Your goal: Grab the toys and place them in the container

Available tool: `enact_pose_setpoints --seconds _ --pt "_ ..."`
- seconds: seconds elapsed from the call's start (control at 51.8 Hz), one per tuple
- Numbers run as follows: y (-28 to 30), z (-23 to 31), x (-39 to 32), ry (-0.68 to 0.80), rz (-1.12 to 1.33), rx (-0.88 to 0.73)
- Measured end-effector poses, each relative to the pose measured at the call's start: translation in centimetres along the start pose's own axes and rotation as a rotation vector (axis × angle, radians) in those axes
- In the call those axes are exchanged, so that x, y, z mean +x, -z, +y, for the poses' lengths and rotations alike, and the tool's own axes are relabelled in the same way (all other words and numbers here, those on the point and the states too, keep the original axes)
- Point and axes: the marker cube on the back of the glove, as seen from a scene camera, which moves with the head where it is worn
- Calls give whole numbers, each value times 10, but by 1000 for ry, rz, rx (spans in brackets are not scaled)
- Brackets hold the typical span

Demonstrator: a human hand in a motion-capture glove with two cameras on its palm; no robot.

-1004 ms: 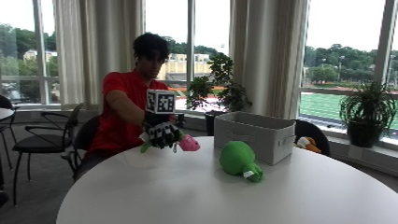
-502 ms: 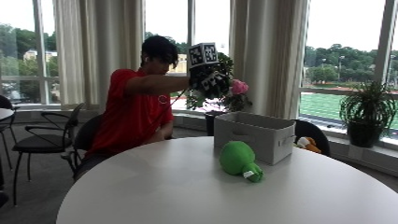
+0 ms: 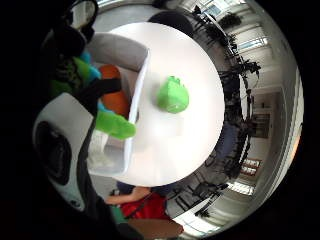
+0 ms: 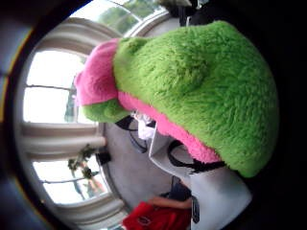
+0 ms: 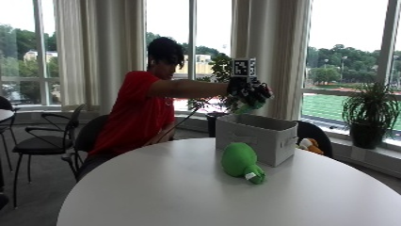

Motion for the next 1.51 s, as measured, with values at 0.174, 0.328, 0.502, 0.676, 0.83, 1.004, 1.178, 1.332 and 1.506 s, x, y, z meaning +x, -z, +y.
enact_pose_setpoints --seconds 0.174,0.328,0.502,0.676,0.83,1.004,1.178,1.332,1.506 --pt "-9 -3 -18 -255 -10 -95" --pt "-5 15 7 -263 11 -49" --pt "-14 56 80 -307 11 -37" --pt "-28 102 161 -388 -26 -111" --pt "-43 138 202 -507 -11 -101" --pt "-57 146 251 -549 -25 -102" --pt "-83 115 252 -543 -8 -100" --pt "-104 71 245 -502 36 -122" --pt "-123 33 240 -492 34 -162"
